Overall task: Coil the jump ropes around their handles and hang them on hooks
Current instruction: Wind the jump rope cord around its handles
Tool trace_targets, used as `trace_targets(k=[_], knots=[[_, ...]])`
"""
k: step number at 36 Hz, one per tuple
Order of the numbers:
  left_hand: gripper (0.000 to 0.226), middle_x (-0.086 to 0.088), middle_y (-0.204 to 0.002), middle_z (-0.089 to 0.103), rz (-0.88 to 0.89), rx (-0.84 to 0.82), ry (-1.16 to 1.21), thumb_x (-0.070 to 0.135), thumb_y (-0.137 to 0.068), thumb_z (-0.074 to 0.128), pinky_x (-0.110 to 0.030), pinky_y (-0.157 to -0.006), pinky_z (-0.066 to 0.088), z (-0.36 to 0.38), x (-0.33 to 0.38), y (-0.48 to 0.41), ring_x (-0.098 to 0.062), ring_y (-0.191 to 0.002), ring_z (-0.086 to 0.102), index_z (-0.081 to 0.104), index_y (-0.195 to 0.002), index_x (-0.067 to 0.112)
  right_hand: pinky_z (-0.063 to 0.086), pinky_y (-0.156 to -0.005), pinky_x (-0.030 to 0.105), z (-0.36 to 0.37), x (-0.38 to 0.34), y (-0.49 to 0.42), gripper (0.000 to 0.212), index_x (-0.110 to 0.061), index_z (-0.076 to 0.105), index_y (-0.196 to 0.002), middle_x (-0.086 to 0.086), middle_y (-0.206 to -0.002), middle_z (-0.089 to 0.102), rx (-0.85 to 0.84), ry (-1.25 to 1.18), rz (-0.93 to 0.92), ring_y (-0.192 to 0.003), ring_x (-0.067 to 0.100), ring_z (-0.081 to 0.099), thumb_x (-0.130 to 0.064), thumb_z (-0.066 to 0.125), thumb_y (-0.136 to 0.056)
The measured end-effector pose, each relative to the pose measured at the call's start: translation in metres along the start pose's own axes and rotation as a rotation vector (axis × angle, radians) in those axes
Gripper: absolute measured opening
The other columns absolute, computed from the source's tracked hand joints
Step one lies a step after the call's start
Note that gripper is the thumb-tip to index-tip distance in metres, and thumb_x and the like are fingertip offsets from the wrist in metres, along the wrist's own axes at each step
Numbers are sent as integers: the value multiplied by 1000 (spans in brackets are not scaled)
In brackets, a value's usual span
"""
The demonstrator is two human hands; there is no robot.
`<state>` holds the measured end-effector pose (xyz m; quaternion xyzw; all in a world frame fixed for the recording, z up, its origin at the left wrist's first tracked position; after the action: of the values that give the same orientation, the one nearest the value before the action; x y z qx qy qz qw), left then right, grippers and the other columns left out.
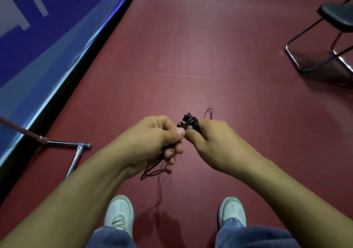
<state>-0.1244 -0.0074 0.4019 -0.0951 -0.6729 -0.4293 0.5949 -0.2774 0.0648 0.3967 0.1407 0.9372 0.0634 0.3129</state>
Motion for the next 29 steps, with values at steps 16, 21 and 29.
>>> trace_targets(k=[16, 21, 29], knots=[[26, -9, -63, 52, 35, -13, 98, 28, -91, 67, -29, -55, 33, 4, -5, -3, -13, -48, 37, 61, -75, 8, 18, -43, 23, -26, -3, 4, 30, -15, 50, -68, 5, -55, 40, -149, -747, 274, -41, 16, 24, -32, 47, -92], [28, -3, -59, 44, 165, -39, 130, 28, -84, 66, -28, -54, 30, 7, -5, -4, -14, -53, 34, 66, -94, 2, 19, -39, 18, -32, -4, 3, 31, -15, 48, -77, 2, -53, 38, -214, -967, 313, -39, 15, 22, -36, 33, -95], [32, 1, -71, 47, 350, -178, 209, 27, -87, 67, -31, -64, 34, 7, -4, -6, -16, -64, 32, 76, -116, 17, 14, -35, 12, -33, -10, 10, 33, -17, 47, -68, -3, -48, 29, -448, -1300, 262, -32, 8, 18, -38, 33, -89]])
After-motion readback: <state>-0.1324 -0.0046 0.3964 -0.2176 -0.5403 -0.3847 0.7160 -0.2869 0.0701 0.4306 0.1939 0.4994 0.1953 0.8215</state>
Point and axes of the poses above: each hand's wrist, its own y-axis away from the middle knuckle, its own z-axis out of the palm, x = y × z, the point moved 1 cm from there along -y, towards the middle knuckle
